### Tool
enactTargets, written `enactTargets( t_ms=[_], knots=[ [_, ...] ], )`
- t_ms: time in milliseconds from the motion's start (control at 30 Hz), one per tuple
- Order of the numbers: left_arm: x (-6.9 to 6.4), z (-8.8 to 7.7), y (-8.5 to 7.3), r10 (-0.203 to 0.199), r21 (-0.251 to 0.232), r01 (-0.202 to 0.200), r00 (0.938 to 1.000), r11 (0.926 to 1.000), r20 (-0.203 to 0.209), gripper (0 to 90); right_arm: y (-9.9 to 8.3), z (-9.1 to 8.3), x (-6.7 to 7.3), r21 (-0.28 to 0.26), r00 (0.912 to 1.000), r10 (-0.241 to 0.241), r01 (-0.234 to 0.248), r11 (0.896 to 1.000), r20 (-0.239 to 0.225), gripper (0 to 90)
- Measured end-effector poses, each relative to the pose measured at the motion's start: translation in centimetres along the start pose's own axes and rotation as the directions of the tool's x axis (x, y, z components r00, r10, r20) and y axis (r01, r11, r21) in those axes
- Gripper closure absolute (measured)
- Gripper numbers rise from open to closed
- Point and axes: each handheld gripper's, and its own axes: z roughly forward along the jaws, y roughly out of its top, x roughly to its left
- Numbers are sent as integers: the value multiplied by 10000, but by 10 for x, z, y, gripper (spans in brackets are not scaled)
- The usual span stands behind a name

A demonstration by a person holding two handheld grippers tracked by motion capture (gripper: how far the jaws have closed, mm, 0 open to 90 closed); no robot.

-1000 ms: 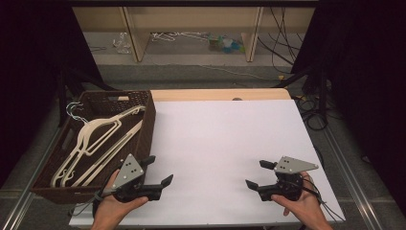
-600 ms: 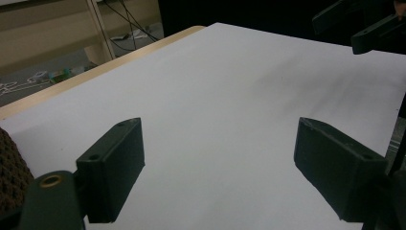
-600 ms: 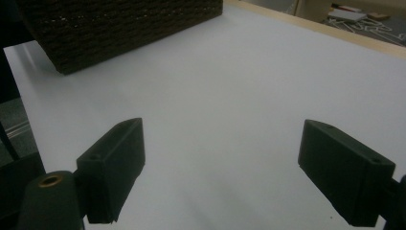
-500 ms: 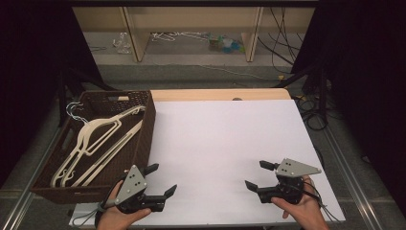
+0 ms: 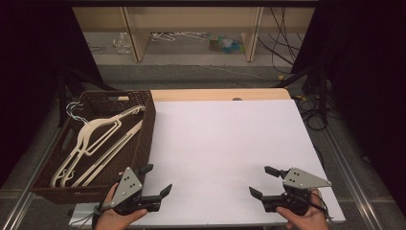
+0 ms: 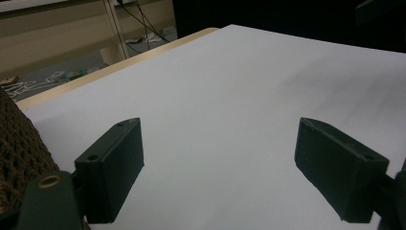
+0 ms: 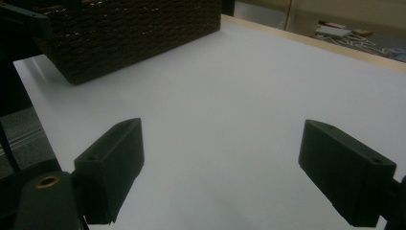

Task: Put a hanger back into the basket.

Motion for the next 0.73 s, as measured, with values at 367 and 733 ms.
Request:
enactTargets(
  t_ms=[367,733],
  knots=[
    [-2,2,0,-43,32,43,9999,10000,105,170,0,0,-2,-137,10000,-27,28,9999,55,167],
    [-3,2,0,37,57,-38,9999,10000,122,170,0,1,-1,-247,9999,-47,49,9997,106,168]
  ],
)
